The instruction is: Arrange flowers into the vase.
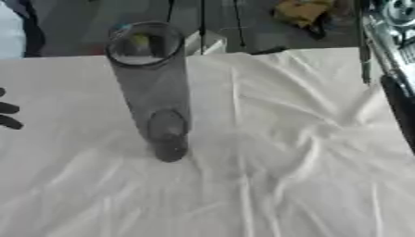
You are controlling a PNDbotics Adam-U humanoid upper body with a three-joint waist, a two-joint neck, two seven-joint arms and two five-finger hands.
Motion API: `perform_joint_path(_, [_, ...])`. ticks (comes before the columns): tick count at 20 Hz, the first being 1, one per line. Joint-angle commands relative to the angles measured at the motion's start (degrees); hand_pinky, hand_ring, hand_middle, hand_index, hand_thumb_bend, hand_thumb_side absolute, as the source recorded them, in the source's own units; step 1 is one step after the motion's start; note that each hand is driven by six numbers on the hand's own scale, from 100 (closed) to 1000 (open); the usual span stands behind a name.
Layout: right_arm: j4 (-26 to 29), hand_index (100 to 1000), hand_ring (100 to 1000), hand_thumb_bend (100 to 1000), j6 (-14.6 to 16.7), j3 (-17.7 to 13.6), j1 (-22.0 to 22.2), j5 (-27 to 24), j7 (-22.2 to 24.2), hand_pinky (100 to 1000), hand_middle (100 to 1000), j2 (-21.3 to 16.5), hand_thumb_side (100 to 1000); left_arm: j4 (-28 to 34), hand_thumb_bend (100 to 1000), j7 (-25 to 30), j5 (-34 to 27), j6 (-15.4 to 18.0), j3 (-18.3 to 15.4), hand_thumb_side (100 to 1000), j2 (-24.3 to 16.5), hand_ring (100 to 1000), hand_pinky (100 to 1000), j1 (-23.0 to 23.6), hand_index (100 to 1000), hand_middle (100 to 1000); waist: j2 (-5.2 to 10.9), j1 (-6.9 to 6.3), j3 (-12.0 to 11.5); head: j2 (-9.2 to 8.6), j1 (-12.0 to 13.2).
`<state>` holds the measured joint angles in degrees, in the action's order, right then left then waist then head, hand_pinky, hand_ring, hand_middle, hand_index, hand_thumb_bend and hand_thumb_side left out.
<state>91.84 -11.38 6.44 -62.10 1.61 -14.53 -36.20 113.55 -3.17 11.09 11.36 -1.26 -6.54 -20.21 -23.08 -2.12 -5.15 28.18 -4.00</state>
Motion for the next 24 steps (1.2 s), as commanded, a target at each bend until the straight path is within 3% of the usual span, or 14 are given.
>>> perform_joint_path(1, [-0.3,247,100,100,0.8,-0.3,-2.5,-1.5,-2.2,100,100,0.5,662,1.0,100,0.4,-0.3,0.0,0.8,1000,-1.2,608,498,-0.2,929,662,2.55,1.08,-0.3,-0.37,-0.4])
perform_joint_path(9, [-2.2,238,100,100,3.2,-0.2,-6.1,-3.2,-6.2,100,100,3.3,655,1.0,100,0.8,-0.6,0.0,0.9,1000,-1.2,608,498,-0.2,929,661,2.73,1.39,-1.3,-0.72,-1.0])
perform_joint_path(12, [-2.6,234,100,100,4.9,-0.3,-7.4,-2.5,-8.1,100,100,4.3,740,1.0,100,1.0,-0.7,0.0,1.0,1000,-1.2,608,498,-0.2,929,661,2.74,1.51,-1.8,-0.86,-1.4])
perform_joint_path(24, [-5.2,212,100,100,7.2,0.8,-11.4,-2.9,-9.9,100,100,8.4,700,1.0,100,1.7,-1.1,-0.1,1.4,1000,-1.3,601,497,-0.4,930,658,2.56,2.38,-3.3,-1.33,-2.3])
